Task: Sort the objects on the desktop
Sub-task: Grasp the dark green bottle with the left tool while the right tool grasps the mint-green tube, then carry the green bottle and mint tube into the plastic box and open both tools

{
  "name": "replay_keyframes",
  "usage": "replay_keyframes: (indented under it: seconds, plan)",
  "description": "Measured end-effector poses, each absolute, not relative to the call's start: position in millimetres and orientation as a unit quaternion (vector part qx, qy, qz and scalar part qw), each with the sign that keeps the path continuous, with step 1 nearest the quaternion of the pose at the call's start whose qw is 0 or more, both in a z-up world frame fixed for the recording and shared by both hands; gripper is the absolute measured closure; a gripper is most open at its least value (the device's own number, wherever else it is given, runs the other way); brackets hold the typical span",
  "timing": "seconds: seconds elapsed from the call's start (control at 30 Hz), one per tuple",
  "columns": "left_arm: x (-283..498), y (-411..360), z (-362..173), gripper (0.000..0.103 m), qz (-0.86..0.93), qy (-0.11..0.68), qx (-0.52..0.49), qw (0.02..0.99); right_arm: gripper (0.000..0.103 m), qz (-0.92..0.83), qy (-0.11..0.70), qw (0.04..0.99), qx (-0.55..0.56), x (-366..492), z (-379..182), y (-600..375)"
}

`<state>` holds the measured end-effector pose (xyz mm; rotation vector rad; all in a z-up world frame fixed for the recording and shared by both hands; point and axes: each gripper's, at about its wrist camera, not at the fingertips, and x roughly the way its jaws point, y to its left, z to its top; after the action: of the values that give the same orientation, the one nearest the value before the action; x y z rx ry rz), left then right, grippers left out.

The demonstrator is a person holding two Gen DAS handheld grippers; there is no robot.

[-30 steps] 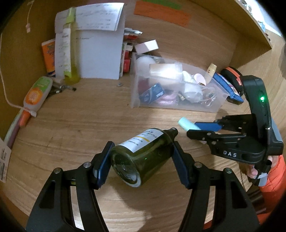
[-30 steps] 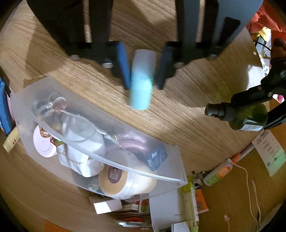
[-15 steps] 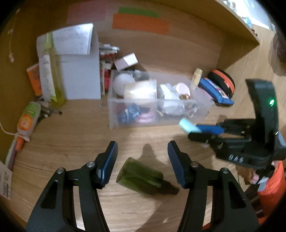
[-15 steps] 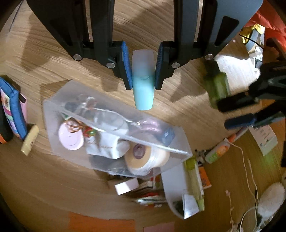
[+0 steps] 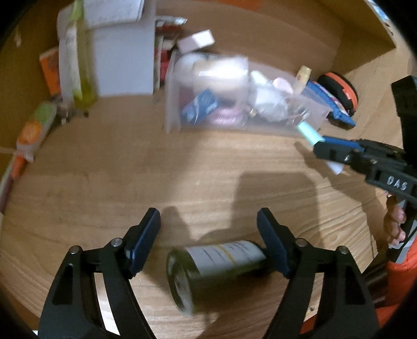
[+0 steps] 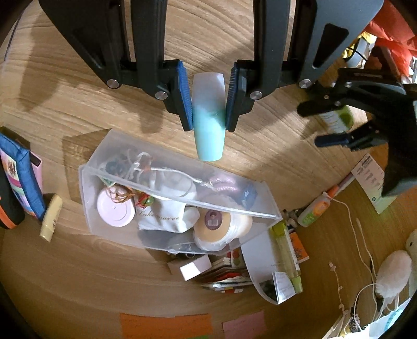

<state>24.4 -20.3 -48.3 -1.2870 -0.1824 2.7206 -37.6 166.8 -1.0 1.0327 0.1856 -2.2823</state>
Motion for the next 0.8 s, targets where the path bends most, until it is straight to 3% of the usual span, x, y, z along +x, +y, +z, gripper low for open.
replay_keyframes:
  seconds: [0.03, 0.07, 0.3, 0.8]
  plan:
    - [29.7, -20.3, -47.8, 0.041, 0.907, -0.057, -0.413, 0.051, 0.080, -0.863, 0.071, 0.311, 0.392, -37.8, -1.6, 165.8]
    - [32.3, -19.3, -47.8, 0.042, 0.909, -0.054, -0.411, 0.047, 0.080, -0.863, 0.071, 0.312, 0.392, -37.8, -1.9, 165.3]
    - [44.9, -9.2, -43.2, 0.042, 0.920, -0.043, -0.388, 0.036, 0.080, -0.862, 0.064, 0.316, 0.391, -40.8, -1.9, 161.0]
    - [30.6, 37.0, 56.4, 0.042, 0.945, -0.033, -0.291, 0.146, 0.080, -0.896, 0.035, 0.286, 0.337, -34.0, 43.4, 201.9]
